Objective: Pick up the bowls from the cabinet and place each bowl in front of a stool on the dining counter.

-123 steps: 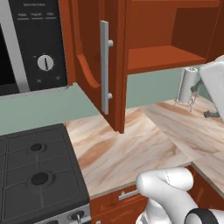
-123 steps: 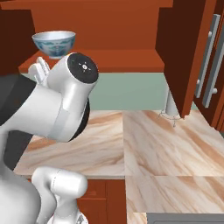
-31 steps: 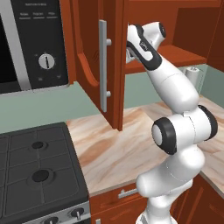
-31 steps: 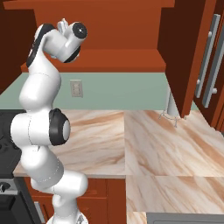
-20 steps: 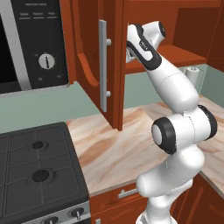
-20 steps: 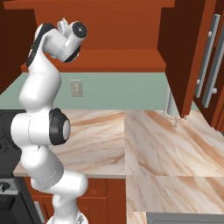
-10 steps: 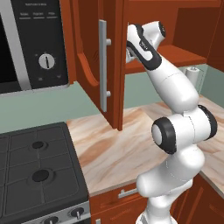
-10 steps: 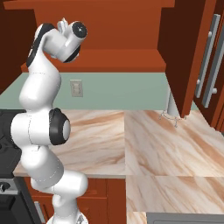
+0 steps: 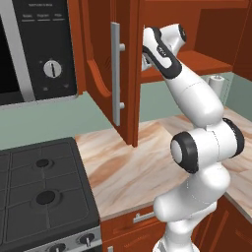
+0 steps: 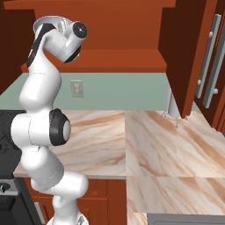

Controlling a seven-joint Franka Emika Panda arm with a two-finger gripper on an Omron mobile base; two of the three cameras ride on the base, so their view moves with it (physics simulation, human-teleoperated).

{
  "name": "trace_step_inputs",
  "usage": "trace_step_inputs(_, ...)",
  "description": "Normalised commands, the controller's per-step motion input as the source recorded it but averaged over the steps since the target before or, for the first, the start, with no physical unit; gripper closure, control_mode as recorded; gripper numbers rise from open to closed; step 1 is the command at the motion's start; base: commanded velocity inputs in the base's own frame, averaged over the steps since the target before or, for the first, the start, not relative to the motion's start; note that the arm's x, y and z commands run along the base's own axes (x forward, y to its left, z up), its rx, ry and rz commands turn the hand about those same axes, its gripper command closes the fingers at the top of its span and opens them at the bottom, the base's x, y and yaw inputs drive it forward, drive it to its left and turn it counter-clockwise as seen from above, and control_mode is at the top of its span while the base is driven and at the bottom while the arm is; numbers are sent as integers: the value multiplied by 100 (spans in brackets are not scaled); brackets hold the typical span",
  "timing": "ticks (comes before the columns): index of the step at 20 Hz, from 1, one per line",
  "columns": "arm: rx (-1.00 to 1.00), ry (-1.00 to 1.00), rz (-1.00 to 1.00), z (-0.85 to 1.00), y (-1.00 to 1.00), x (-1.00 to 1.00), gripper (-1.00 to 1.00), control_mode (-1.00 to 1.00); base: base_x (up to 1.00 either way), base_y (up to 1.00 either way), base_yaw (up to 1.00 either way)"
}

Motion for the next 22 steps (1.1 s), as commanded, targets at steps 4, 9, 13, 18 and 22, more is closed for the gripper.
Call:
trace_step_inputs(4,0,0,0,0,0,0,100,-100,0,0,0)
trace_step_inputs(9,0,1,0,0,0,0,100,-100,0,0,0)
trace_step_inputs(13,0,1,0,0,-3,0,100,-100,0,0,0)
trace_step_inputs(18,0,0,0,0,-27,-14,100,-100,0,0,0)
trace_step_inputs(22,0,0,-1,0,-55,-40,100,-100,0,0,0)
